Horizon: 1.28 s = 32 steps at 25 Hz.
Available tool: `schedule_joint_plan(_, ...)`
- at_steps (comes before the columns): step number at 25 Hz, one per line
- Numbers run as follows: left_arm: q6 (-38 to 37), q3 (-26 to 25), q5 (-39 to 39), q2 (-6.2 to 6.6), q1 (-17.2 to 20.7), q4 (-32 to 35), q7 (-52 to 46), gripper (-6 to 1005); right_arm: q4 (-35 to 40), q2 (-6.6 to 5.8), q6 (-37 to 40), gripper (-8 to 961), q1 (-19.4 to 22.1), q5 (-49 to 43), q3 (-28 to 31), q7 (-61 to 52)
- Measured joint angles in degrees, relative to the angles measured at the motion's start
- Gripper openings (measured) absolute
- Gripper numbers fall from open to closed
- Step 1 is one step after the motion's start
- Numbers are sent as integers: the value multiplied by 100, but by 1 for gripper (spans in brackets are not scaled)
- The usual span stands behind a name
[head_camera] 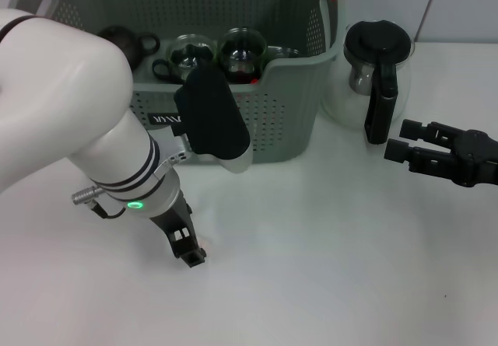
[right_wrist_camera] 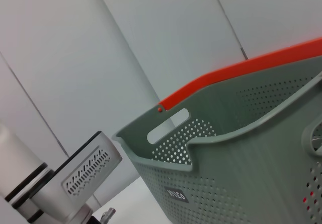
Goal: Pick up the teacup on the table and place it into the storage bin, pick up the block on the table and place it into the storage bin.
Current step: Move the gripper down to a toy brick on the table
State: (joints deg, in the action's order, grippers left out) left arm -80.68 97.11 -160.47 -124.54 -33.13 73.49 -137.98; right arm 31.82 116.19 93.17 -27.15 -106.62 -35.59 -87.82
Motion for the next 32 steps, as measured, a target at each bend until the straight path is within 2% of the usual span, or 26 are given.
schedule_joint_plan(13,74,4,-265,1,-164,-200,-410,732,1,8,13,885,0,1,1,-6)
schedule_joint_plan(24,-34,11,-245,-2,-135,-19,-358,733,0,0,26,885,9,1,0,-6)
schedule_joint_plan(29,26,-22,-262,8,-179,-115,-400,655,0,0,13,885,9,1,0,-5)
schedule_joint_plan(32,76,-50,-262,9,-267,-295,-411,647,0,0,5,885,9,0,0,-4)
